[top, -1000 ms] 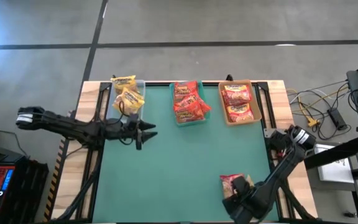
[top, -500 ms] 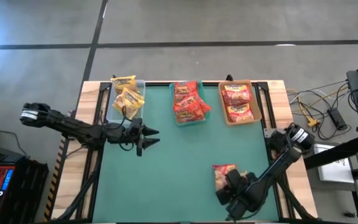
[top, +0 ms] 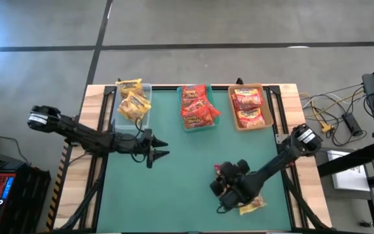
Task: Sort Maruchan noodles
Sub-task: Put the orange noodle pack into the orange bin
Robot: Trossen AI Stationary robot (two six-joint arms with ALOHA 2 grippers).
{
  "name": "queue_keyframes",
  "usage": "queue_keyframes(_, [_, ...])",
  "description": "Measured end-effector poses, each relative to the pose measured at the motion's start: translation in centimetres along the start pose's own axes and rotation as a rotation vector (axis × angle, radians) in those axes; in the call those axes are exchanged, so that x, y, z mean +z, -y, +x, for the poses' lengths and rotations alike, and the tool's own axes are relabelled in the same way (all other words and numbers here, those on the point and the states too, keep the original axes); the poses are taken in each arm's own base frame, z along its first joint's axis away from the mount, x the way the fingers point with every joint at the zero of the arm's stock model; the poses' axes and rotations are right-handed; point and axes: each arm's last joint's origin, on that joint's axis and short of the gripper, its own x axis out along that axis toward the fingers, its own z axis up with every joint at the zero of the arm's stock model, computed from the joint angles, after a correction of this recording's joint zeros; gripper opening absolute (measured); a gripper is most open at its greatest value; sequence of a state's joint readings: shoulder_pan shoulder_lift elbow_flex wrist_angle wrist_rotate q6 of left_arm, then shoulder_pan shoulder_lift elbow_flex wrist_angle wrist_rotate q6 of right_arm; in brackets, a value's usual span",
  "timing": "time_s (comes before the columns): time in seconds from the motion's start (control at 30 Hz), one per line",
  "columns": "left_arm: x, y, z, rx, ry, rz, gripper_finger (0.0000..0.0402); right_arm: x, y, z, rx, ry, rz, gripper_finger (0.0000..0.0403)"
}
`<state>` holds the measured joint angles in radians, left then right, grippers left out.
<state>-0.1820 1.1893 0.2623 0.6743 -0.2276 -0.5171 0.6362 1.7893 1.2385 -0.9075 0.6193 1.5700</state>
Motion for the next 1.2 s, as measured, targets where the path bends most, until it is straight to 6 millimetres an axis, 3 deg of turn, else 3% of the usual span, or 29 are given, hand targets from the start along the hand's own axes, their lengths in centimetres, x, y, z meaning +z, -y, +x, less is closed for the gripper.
queue_keyframes(0.17, [-0.9,1.0,0.6,-0.064,0.010,0.022,0.0201,-0.9,-0.2,-0.6,0.016,-0.220,0.013,0.0187])
queue_keyframes(0.4, [-1.2,2.0,1.3,-0.151,0.101,0.066,0.0201,-2.3,-0.7,-2.2,0.052,-0.292,0.046,0.0187])
queue_keyframes(0.7, [-2.7,2.0,1.9,-0.145,0.030,-0.040,0.0201,-3.9,-1.4,-4.5,0.095,-0.414,0.106,0.0187])
queue_keyframes(0.97, [-3.5,3.9,1.9,-0.294,0.126,-0.071,0.0201,-4.9,-1.7,-2.7,0.043,-0.382,0.053,0.0187])
queue_keyframes(1.2, [-4.3,5.0,2.8,-0.350,0.149,-0.059,0.0201,-3.4,-2.3,0.2,0.021,-0.198,-0.042,0.0187])
